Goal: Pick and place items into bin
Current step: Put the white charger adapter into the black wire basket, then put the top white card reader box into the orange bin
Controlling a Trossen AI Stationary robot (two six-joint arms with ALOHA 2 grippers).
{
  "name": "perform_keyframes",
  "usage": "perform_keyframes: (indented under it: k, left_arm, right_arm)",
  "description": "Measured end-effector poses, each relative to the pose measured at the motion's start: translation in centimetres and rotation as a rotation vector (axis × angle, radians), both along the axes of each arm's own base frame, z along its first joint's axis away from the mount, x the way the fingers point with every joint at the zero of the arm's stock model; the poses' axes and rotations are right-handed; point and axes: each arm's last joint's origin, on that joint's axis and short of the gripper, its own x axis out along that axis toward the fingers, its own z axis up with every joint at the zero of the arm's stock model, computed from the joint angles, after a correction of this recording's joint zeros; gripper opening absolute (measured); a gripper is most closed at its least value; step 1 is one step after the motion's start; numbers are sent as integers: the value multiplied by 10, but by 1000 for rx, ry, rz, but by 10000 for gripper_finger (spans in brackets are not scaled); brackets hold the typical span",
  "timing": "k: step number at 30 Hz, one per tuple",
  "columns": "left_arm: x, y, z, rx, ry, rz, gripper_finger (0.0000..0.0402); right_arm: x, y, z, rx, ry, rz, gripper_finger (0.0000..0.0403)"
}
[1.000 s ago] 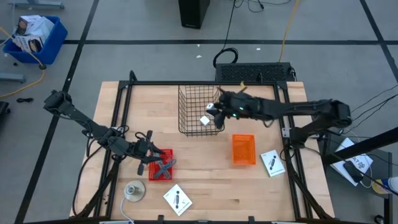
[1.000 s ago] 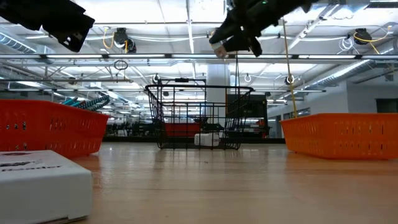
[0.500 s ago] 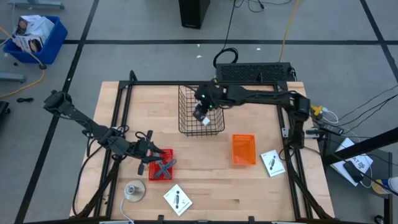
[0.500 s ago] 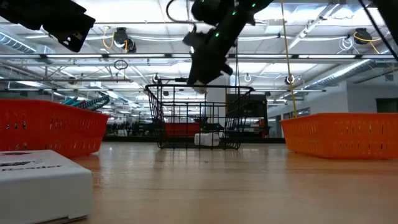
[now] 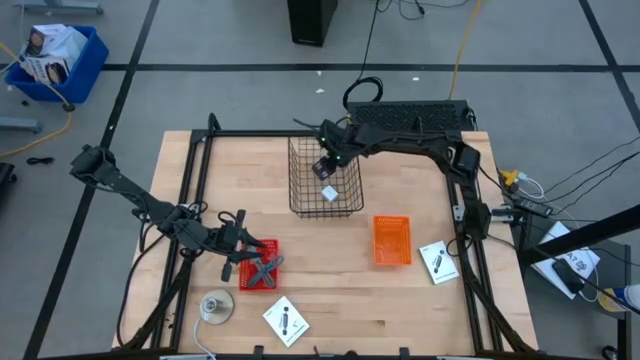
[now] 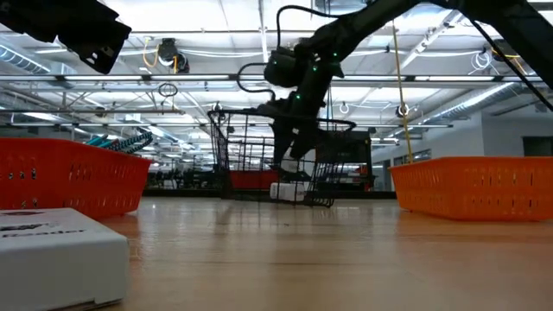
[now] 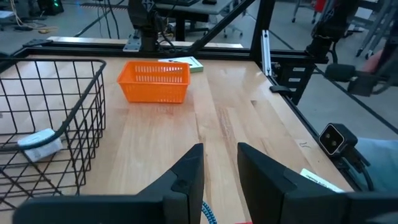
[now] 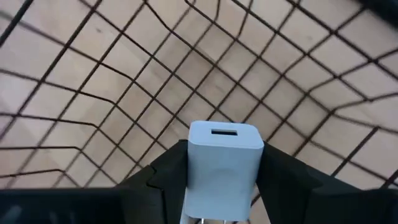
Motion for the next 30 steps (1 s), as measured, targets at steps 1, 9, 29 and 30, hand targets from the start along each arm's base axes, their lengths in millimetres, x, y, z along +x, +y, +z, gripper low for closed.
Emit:
perform_keyframes:
  k: [1,9,29,30]
  left_arm:
    - [0,0,0,-1,0,0,102]
    - [0,0,0,-7,1,2,102]
    - [0,0,-1,-29,12,-2,102]
    - [0,0,-1,-35,16,0,102]
  right_arm:
    - [-2,-2,0,23,-1,-10,159]
    - [-1,-1,0,27,-11,5,171]
    - [0,56,51,-52,-89,209,172]
    - [-5,65,59,-46,-80,226,170]
